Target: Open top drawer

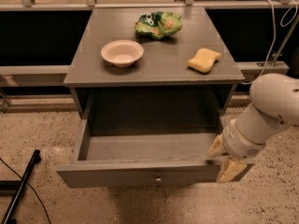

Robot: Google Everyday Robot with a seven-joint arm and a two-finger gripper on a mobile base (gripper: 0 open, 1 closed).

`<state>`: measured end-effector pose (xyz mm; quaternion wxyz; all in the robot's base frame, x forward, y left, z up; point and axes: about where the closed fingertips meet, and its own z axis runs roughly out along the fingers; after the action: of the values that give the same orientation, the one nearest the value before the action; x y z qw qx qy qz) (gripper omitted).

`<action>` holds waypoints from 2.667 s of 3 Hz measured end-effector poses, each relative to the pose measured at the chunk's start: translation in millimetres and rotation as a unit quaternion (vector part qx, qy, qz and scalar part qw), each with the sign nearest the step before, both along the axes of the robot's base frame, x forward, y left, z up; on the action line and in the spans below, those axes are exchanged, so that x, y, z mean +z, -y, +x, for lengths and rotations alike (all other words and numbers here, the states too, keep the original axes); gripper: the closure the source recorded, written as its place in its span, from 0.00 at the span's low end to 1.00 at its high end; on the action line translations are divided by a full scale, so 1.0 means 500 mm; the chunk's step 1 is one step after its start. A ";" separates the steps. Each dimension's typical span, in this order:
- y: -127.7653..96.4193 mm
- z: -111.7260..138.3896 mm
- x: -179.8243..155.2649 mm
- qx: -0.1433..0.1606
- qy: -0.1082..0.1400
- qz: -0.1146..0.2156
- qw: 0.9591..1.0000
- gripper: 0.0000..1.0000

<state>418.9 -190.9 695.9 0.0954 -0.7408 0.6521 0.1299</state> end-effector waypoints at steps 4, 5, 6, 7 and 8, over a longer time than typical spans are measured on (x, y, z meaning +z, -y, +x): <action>-0.173 0.178 0.054 -0.017 0.146 0.021 0.989 0.96; -0.253 0.171 -0.015 -0.046 0.124 0.040 0.990 1.00; -0.303 0.172 -0.072 -0.065 0.088 0.044 0.993 1.00; -0.303 0.172 -0.072 -0.065 0.088 0.044 0.993 1.00; -0.303 0.173 -0.088 -0.058 0.075 0.033 0.995 1.00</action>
Offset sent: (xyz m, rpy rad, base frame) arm 0.0632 -0.0008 0.0820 0.0234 -0.2897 -0.0228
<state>505.5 -39.6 652.1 0.1760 -0.7058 0.6803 0.0900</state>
